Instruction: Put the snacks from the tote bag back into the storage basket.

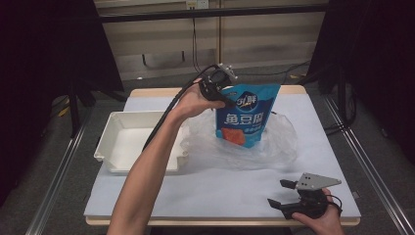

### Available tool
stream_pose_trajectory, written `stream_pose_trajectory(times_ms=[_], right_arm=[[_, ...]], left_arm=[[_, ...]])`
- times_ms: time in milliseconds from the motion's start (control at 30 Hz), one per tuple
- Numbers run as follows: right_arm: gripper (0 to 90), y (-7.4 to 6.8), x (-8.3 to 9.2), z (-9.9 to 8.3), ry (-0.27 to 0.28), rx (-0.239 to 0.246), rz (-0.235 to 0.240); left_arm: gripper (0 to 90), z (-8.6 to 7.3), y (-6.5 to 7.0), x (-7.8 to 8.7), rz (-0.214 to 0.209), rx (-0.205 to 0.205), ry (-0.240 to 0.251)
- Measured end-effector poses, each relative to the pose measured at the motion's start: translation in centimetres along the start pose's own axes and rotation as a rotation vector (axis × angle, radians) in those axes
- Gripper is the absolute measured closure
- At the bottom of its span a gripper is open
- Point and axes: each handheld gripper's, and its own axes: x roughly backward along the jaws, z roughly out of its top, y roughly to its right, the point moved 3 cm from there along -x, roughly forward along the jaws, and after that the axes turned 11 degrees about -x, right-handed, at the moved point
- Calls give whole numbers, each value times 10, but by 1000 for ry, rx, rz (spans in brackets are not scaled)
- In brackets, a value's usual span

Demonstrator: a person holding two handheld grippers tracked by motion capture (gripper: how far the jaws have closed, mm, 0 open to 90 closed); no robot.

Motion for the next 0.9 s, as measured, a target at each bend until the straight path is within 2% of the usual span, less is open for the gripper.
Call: stream_pose_trajectory(times_ms=[567,600,733,833,900], right_arm=[[212,1,0,0,-4,1,5],[211,1,-1,0,-2,-1,4],[210,1,0,0,-2,0,6],[209,1,0,0,-2,-4,5],[209,1,0,0,1,-3,6]], left_arm=[[900,7,0,3,4,-5,35],[900,11,1,5,3,-17,45],[900,17,2,11,7,-26,45],[900,21,3,18,14,-29,63],[900,22,3,21,3,-35,66]])
